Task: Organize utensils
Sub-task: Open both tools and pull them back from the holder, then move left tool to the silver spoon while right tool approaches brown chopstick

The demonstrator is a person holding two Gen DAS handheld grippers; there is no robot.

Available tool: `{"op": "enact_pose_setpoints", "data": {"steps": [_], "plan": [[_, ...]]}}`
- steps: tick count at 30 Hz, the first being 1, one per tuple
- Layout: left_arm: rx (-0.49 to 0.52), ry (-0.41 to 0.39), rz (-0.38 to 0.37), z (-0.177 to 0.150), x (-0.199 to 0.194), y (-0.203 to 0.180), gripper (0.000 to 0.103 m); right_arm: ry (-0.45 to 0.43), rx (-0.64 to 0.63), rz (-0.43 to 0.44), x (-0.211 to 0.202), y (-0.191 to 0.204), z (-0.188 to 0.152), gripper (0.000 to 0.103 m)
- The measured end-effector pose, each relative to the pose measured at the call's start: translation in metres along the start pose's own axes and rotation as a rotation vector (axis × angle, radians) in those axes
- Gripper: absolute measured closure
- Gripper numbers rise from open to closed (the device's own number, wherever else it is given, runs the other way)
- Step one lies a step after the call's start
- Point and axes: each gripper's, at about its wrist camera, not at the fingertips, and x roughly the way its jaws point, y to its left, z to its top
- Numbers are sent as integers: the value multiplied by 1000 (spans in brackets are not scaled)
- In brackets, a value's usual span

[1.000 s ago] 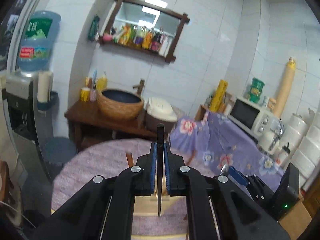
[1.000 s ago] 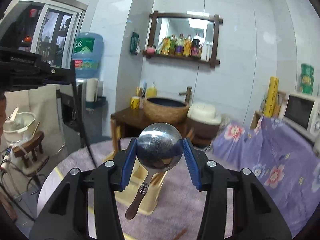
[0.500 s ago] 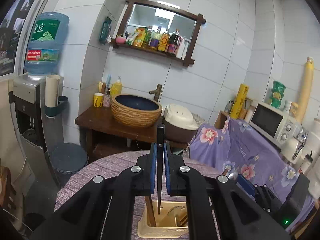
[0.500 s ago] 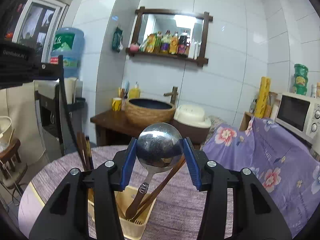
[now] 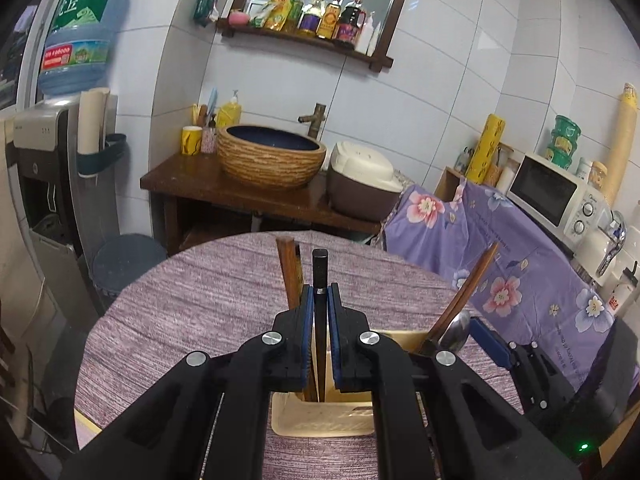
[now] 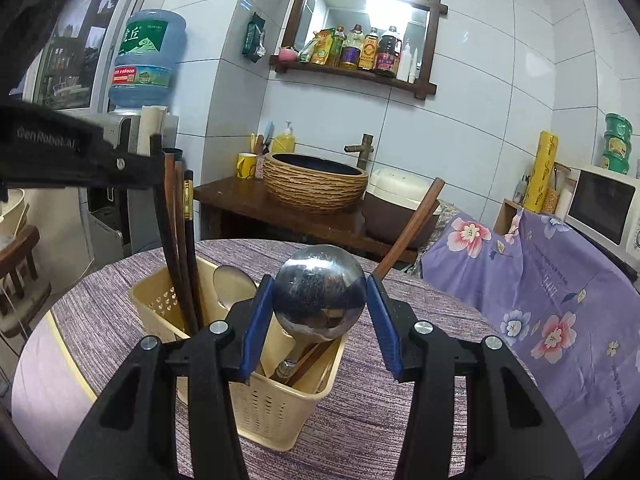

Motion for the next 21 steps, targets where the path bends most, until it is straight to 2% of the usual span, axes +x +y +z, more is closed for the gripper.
{"op": "enact_pose_setpoints", "data": {"steps": [3, 4, 5, 6, 7, 8, 11, 13, 16, 21], "plan": [[-10, 18, -11, -9, 6, 4, 94, 0, 4, 8, 0, 0, -2, 54], [-10, 22, -16, -12, 7, 4, 92, -3, -2, 11, -1, 0, -3, 52], [-8, 28, -20, -15, 6, 5, 89, -8, -6, 7, -2, 0, -4, 46], [-8, 29, -20, -17, 5, 5, 75, -20, -8, -1, -5, 0, -5, 40], [-9, 25, -19, -19, 2, 7, 56, -35, -3, -7, -11, -2, -5, 39], [-12, 15, -18, -21, -2, 8, 50, -39, 4, -5, -14, -3, -4, 39], [6, -3, -22, -29, -18, 11, 42, -39, 39, -1, -31, -11, -8, 37], [30, 3, -37, -37, -26, 12, 29, -19, 58, -3, -41, -15, -15, 29], [76, 51, -71, -58, -34, 13, 26, 39, 83, 16, -59, -21, -36, 26], [139, 178, -91, -108, -41, 24, 25, 191, 19, 17, -77, -8, -82, 22]]}}
